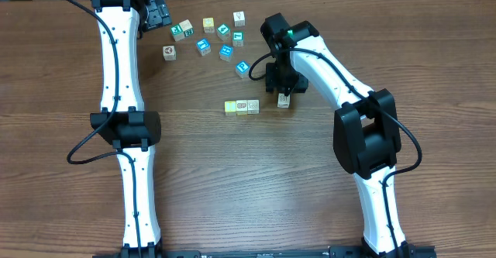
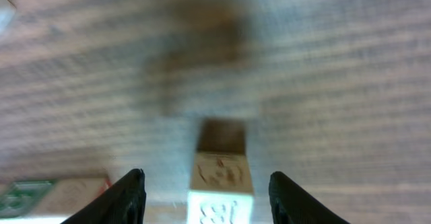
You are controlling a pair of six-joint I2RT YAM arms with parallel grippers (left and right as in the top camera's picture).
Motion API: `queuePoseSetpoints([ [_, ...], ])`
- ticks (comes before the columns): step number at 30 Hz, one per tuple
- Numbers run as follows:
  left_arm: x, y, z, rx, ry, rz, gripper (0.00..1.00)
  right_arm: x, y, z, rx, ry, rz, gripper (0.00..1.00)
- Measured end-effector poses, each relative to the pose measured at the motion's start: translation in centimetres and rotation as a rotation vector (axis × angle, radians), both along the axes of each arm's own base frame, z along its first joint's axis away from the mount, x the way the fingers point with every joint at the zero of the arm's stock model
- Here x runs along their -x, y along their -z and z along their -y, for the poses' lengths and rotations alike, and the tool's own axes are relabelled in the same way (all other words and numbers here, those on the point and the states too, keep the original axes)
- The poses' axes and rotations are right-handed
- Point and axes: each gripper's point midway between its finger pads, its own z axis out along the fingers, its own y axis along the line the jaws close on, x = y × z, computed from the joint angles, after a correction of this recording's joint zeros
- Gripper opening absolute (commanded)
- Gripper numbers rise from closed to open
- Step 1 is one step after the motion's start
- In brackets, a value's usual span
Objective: Form a horizontal line
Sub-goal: 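Carry the brown-B block down to the right of the row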
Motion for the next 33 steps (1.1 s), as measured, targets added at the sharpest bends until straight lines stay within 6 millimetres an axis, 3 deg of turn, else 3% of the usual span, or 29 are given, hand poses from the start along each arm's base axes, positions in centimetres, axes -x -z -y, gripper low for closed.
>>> queuePoseSetpoints([
  [3,0.0,0.0,0.0,0.0,0.0,0.0,1.0,-1.6,-0.2,-0.4,-0.028,0.012,0.06,0.42],
  [6,0.0,0.0,0.0,0.0,0.0,0.0,1.0,-1.7,-0.1,0.1,-0.056,0.055,0.044,0.15],
  [9,0.0,0.0,0.0,0.0,0.0,0.0,1.0,-1.8,-0.2,0.1,-0.092,0.076,0.032,0.04],
  [16,0.0,0.0,0.0,0.0,0.0,0.0,1.0,-1.2,-0.3,-2.8,-0.115,0.021,0.047,0.04],
  [33,0.0,0.0,0.0,0.0,0.0,0.0,1.0,1.4,-0.1,-3.2,-0.154,0.018,-0.069,0.04],
])
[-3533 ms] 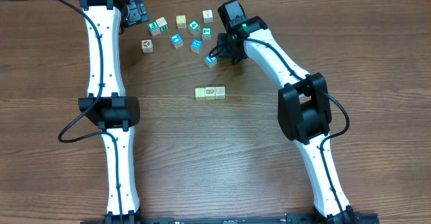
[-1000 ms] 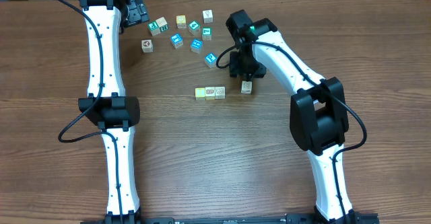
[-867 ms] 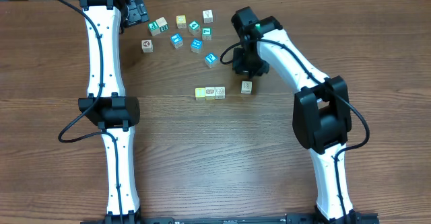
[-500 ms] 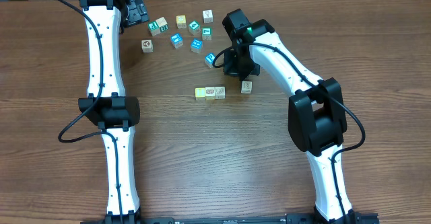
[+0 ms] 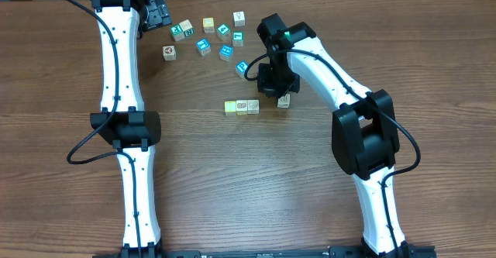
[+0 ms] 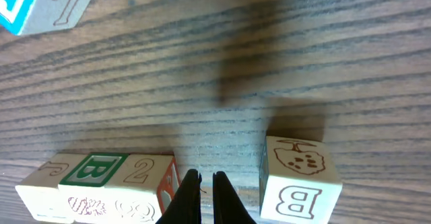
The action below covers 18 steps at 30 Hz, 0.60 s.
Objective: Form a horizontal line
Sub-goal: 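Carry the brown-B block down to the right of the row, then lower the brown-B block beside the row and release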
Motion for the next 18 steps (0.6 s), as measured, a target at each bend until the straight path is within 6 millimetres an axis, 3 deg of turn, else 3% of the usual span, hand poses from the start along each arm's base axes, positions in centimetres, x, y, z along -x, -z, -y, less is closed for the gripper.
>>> queuePoseSetpoints([
  [10,0.0,0.0,0.0,0.0,0.0,0.0,1.0,0.5,0.1,0.2,0.009,-0.001,-0.019,0.04],
  [18,0.0,0.0,0.0,0.0,0.0,0.0,1.0,1.2,1.9,0.5,0.018,0.0,-0.04,0.04],
])
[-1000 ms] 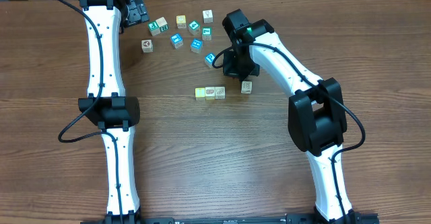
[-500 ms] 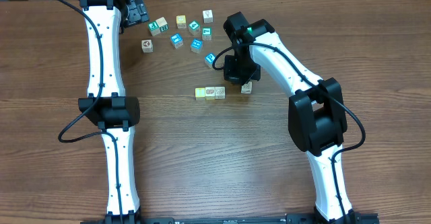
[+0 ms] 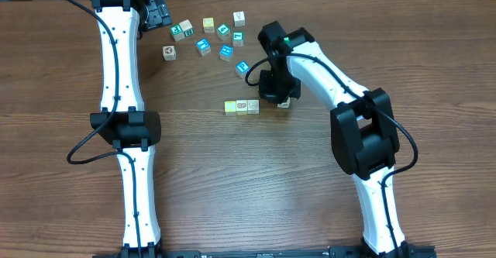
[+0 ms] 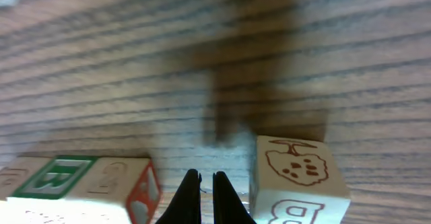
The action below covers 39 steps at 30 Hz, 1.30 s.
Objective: Form a horizontal line
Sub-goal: 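Lower the brown-B block beside the row and release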
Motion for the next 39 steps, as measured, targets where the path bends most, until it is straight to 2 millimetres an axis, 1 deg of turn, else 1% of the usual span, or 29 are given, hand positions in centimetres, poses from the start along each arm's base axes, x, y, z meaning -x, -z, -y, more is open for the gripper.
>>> queuePoseSetpoints([
  [8,0.0,0.0,0.0,0.0,0.0,0.0,1.0,0.1,0.2,-0.3,-0.002,-0.008,0.005,0.04],
  [11,0.0,0.0,0.0,0.0,0.0,0.0,1.0,0.1,0.4,-1.2,-0.009,-0.024,0.019,0.04],
  [14,0.0,0.0,0.0,0.0,0.0,0.0,1.0,0.8,0.5,-2.3,-0.007,-0.054,0.024,0.04],
  [18,0.0,0.0,0.0,0.0,0.0,0.0,1.0,0.9,0.6,-2.9,0.023,-0.078,0.048,0.04],
  [29,0.0,0.0,0.0,0.0,0.0,0.0,1.0,0.4,0.6,-2.6,0.042,-0.074,0.071,0.04],
  [31,0.0,0.0,0.0,0.0,0.0,0.0,1.0,0.4,0.3,-2.4,0.046,-0.073,0.067,0.04],
  [33,0.0,0.0,0.0,0.0,0.0,0.0,1.0,0.1,-0.7,-2.4,0.044,-0.069,0.069,0.04],
  [34,0.0,0.0,0.0,0.0,0.0,0.0,1.0,-0.6,-1.8,-2.4,0.037,-0.062,0.087,0.04],
  [35,0.0,0.0,0.0,0.0,0.0,0.0,1.0,-1.4,-2.9,-2.4,0.03,-0.053,0.115,0.05],
  [36,0.0,0.0,0.0,0.0,0.0,0.0,1.0,-2.4,-4.1,-2.2,0.03,-0.042,0.145,0.15],
  [37,0.0,0.0,0.0,0.0,0.0,0.0,1.0,-3.0,-4.9,-1.8,0.035,-0.033,0.167,0.21],
  [39,0.0,0.0,0.0,0.0,0.0,0.0,1.0,-4.0,-5.9,-1.0,0.044,-0.012,0.192,0.36],
])
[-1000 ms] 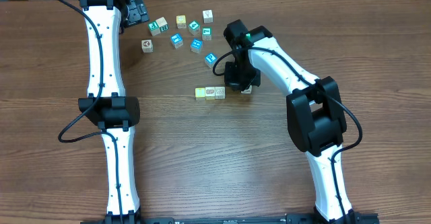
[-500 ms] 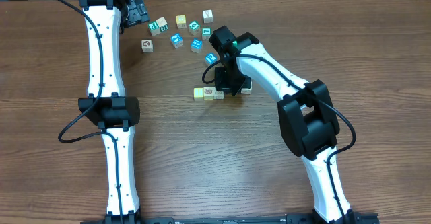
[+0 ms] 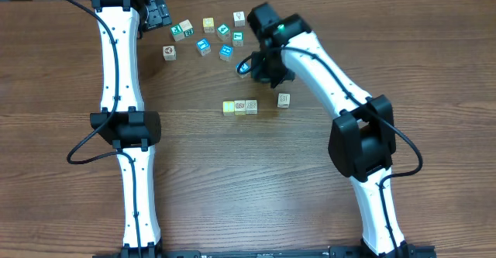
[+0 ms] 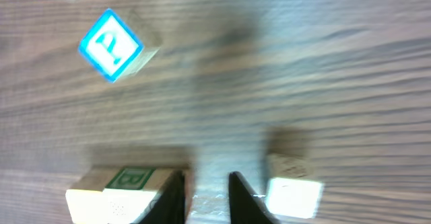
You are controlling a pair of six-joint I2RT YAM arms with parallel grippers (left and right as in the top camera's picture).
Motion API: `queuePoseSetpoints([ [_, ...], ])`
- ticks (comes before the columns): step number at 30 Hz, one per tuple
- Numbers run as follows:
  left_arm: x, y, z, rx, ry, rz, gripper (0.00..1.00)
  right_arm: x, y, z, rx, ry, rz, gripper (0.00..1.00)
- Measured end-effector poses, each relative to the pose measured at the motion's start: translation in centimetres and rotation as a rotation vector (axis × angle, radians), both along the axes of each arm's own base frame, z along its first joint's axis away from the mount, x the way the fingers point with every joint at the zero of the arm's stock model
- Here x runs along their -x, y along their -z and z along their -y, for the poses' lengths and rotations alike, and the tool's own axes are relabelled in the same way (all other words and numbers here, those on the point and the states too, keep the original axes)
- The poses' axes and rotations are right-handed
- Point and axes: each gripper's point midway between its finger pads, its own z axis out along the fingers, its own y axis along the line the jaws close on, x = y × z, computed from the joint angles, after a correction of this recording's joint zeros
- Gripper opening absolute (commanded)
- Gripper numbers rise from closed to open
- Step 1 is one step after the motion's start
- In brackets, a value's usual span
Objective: Form a horizontal line
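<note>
A row of three wooden blocks (image 3: 239, 106) lies mid-table; in the right wrist view its right end (image 4: 124, 187) shows a green B on top. One more block (image 3: 284, 100) (image 4: 293, 187) stands apart to the right of the row. My right gripper (image 3: 267, 72) (image 4: 205, 200) hangs above the gap between them, slightly open and holding nothing. A blue P block (image 3: 242, 69) (image 4: 111, 44) lies just behind. My left gripper (image 3: 159, 14) rests at the back left, its jaws unclear.
Several loose letter blocks (image 3: 205, 37) are scattered at the back of the wooden table (image 3: 310, 196), between the two arms. The left arm (image 3: 116, 64) stretches along the left side.
My right gripper was shut and low in the gap between the row and the lone block. It now sits higher and farther back, jaws parted a little. The blocks have barely moved.
My right gripper stood open around the lone block, right of the row. Then it was shut in the gap between block and row, and then lower there. Now it is raised toward the back, and the block stays apart from the row.
</note>
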Motion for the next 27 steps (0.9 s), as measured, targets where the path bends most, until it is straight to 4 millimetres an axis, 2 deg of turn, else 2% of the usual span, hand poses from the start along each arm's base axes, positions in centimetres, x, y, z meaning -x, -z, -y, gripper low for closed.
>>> queuePoseSetpoints([
  [1,0.0,0.0,0.0,0.0,0.0,0.0,1.0,-0.3,-0.1,0.9,0.012,0.022,0.0,0.45],
  [3,0.0,0.0,0.0,0.0,0.0,0.0,1.0,0.4,0.3,3.1,0.054,0.054,-0.053,0.57],
  [8,0.0,0.0,0.0,0.0,0.0,0.0,1.0,1.6,2.1,5.6,0.103,0.084,-0.126,0.62],
  [14,0.0,0.0,0.0,0.0,0.0,0.0,1.0,3.2,4.5,6.1,0.132,0.078,-0.182,0.62],
  [16,0.0,0.0,0.0,0.0,0.0,0.0,1.0,3.5,4.9,6.1,0.135,0.076,-0.188,0.6],
  [19,0.0,0.0,0.0,0.0,0.0,0.0,1.0,3.3,4.9,5.9,0.132,0.072,-0.179,0.42],
  [20,0.0,0.0,0.0,0.0,0.0,0.0,1.0,3.3,4.9,5.8,0.131,0.073,-0.18,0.34],
  [21,0.0,0.0,0.0,0.0,0.0,0.0,1.0,3.3,4.9,5.8,0.13,0.077,-0.179,0.31],
  [27,0.0,0.0,0.0,0.0,0.0,0.0,1.0,3.5,4.9,5.8,0.132,0.071,-0.185,0.31],
])
